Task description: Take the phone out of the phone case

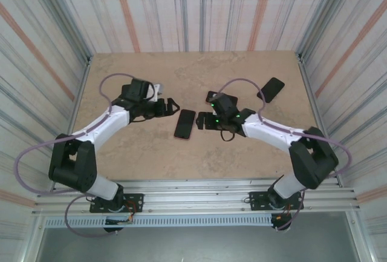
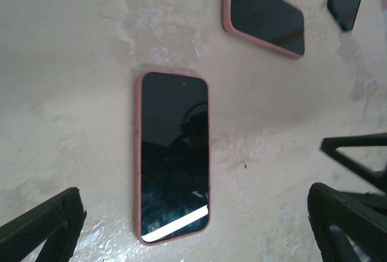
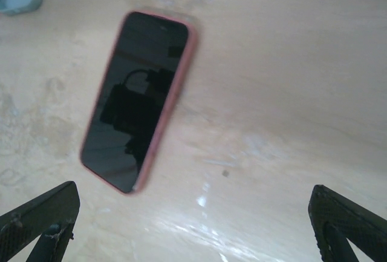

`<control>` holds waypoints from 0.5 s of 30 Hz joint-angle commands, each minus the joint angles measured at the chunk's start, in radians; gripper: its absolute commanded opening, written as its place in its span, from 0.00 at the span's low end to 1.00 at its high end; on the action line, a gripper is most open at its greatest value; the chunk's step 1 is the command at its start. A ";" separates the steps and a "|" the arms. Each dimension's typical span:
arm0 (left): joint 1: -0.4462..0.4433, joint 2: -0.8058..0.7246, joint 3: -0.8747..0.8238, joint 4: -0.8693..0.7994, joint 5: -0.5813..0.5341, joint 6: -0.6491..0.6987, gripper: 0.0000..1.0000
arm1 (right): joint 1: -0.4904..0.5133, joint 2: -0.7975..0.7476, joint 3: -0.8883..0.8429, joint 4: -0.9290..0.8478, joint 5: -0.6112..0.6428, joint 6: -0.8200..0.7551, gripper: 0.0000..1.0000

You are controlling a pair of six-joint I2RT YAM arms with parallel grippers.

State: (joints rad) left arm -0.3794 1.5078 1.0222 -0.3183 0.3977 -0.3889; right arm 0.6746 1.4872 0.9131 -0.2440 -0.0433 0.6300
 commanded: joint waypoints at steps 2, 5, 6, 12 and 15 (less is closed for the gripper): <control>-0.083 0.066 0.056 -0.058 -0.155 0.108 0.99 | -0.074 -0.105 -0.097 0.031 -0.129 -0.097 1.00; -0.143 0.119 0.096 -0.080 -0.224 0.143 0.99 | -0.122 -0.145 -0.145 0.056 -0.177 -0.120 1.00; -0.159 0.140 0.112 -0.094 -0.249 0.147 0.98 | -0.136 -0.157 -0.158 0.064 -0.191 -0.126 1.00; -0.223 0.238 0.177 -0.147 -0.324 0.171 0.97 | -0.184 -0.191 -0.218 0.101 -0.227 -0.130 1.00; -0.244 0.274 0.185 -0.161 -0.356 0.172 0.97 | -0.190 -0.190 -0.234 0.121 -0.239 -0.123 1.00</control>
State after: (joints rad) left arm -0.6071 1.7580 1.1824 -0.4236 0.1184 -0.2497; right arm 0.4919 1.3170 0.7013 -0.1551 -0.2424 0.5331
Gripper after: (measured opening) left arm 0.969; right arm 0.999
